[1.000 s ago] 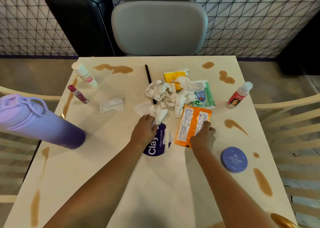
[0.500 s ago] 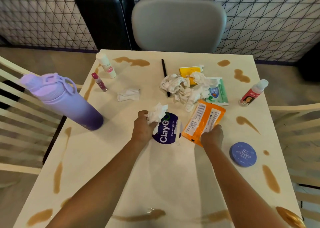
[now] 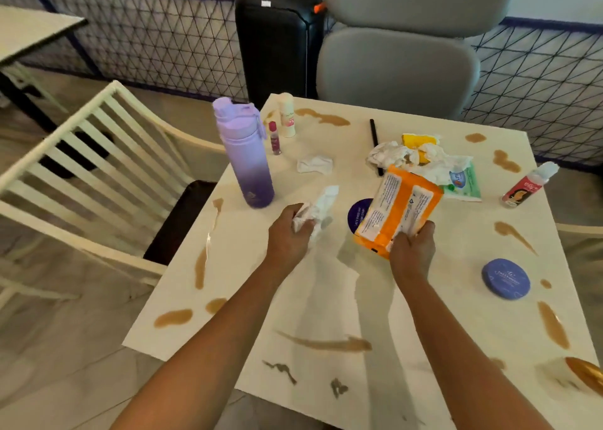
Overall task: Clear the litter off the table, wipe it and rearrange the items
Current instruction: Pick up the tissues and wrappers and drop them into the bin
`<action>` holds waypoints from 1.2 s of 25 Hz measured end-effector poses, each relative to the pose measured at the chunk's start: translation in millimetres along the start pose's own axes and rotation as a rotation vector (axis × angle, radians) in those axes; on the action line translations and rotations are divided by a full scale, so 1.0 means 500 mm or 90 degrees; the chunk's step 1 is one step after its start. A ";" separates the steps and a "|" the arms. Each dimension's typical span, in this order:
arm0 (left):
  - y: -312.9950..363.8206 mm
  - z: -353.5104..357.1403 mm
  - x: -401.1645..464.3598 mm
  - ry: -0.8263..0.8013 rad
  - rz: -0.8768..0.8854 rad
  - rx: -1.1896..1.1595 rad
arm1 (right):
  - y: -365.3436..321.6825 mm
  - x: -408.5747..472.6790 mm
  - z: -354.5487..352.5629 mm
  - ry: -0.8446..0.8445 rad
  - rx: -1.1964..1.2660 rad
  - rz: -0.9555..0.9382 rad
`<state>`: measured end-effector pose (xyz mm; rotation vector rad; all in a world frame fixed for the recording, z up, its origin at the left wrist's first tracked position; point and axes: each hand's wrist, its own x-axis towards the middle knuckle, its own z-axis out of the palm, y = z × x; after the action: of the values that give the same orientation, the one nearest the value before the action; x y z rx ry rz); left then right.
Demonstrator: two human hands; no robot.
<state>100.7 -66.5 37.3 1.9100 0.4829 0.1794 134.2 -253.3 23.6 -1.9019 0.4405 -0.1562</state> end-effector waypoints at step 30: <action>-0.698 -0.792 -0.225 0.404 -0.525 -0.190 | 0.108 -0.807 0.715 -0.723 -0.353 -0.064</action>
<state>-224.3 335.3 -119.0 1.2067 1.5289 0.2880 -137.4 193.7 -117.1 -2.1839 -0.4334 1.0335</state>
